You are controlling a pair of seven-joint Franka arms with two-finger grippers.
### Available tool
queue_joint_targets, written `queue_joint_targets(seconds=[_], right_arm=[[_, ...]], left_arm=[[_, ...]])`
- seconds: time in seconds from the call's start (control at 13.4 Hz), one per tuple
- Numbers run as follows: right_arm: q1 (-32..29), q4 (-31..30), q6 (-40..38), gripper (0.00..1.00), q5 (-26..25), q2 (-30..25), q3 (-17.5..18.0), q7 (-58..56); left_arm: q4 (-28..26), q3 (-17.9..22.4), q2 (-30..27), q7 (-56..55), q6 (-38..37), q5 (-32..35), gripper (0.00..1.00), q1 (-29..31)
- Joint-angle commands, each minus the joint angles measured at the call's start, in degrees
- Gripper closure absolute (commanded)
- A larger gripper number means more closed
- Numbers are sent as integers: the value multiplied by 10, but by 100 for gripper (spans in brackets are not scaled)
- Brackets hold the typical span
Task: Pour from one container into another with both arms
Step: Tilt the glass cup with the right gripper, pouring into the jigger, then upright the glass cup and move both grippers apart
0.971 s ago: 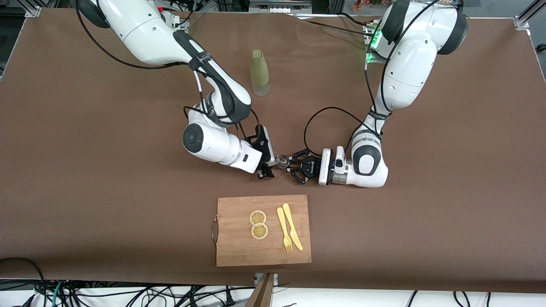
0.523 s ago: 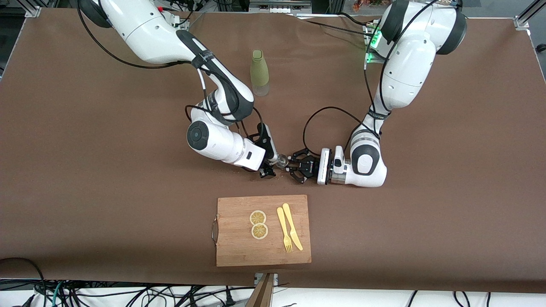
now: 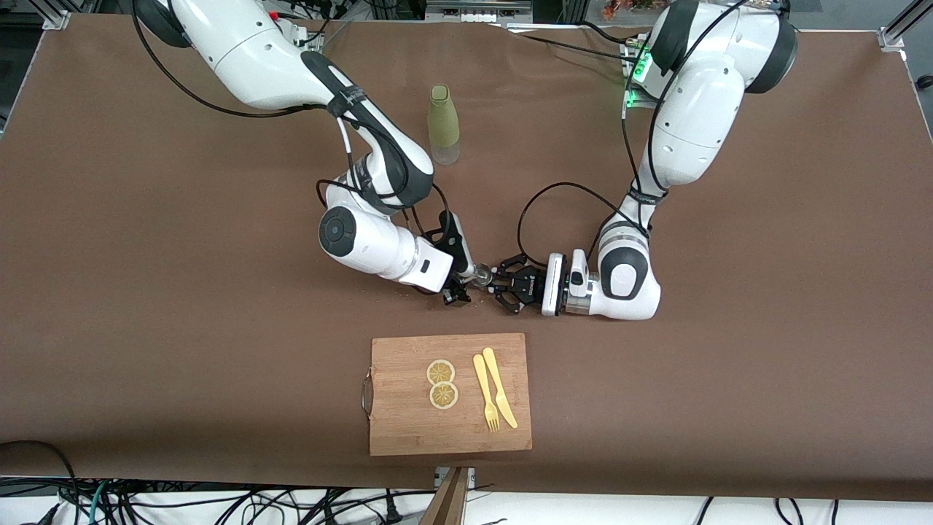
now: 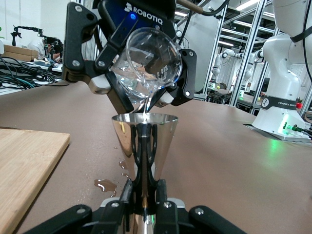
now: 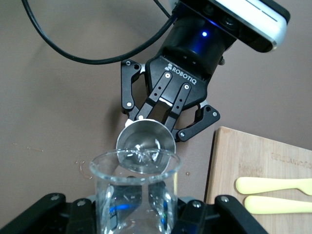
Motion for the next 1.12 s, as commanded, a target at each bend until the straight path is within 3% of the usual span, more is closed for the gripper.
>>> queue_joint_targets(seconds=[0.0,0.3,0.52,0.75,1.05], right_arm=[[5,-7,3,96,-1,-13,-3,51],[-11,-9,-3,96,50,-14,-3,85],[-36,-17,-29,96,124,-24,-3,75],[-56,-30,-60,96,169,-43,-3,42],[-119,-68,-124,96,285,-72,-3,-86]], left_arm=[[12,-2,6,9,12,-20,100,-4],[12,-2,6,9,12,-20,100,-4],[13,-2,6,10,11,-20,100,-3],[10,-2,6,17,10,-20,100,4],[4,-1,1,25,4,-10,100,35]])
